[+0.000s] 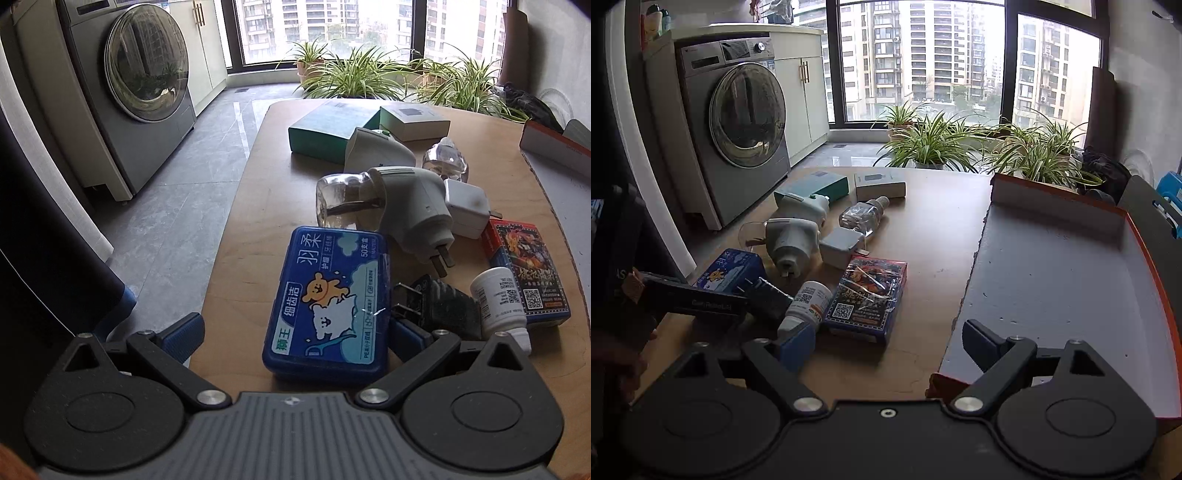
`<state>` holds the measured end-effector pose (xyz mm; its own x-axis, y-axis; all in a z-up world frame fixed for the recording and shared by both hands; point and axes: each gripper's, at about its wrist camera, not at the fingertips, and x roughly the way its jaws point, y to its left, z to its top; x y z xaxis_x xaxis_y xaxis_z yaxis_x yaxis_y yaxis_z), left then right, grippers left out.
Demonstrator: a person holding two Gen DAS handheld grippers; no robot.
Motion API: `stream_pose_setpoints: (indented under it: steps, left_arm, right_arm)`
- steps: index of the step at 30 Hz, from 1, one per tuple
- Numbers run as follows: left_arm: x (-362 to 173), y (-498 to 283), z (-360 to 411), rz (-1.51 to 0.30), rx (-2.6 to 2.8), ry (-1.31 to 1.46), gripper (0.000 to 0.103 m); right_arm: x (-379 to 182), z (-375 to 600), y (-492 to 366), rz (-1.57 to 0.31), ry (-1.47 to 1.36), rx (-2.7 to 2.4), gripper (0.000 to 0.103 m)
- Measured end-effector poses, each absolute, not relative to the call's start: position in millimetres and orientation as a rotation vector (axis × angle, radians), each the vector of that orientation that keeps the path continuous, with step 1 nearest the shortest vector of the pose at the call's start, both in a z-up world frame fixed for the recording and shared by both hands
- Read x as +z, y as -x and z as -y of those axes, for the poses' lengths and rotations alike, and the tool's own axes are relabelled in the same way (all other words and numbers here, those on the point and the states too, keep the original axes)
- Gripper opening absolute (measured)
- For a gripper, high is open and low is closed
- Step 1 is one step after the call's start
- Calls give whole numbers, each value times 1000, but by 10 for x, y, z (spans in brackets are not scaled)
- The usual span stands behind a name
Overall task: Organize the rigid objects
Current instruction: 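Grasp the blue cartoon box with the left tool while the right tool grasps the white pill bottle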
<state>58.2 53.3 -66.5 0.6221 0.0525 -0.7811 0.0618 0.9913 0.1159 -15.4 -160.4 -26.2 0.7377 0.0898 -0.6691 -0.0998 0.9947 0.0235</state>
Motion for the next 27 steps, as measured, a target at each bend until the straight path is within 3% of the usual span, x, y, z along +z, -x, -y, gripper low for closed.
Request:
stream_pose_setpoints:
  steps: [4, 8, 9, 11, 27]
  left_arm:
    - [-687, -635, -554, -885, -11, -115, 103]
    - [-666, -616, -595, -864, -55, -58, 80]
    - [-655, -600, -586, -853, -63, -60, 69]
    - [-633, -560, -588, -844, -65, -60, 63]
    - [-452, -183, -870, -770, -44, 104, 63]
  right_arm:
    - [-314, 1609, 104, -739, 25, 92, 102]
    - [-375, 1601, 8, -764, -2, 109, 102]
    - [-386, 1598, -25, -769, 4, 104, 102]
    - [-405, 1611, -110, -778, -7, 97, 102]
    - [-652, 1363, -662, -847, -3, 108, 102]
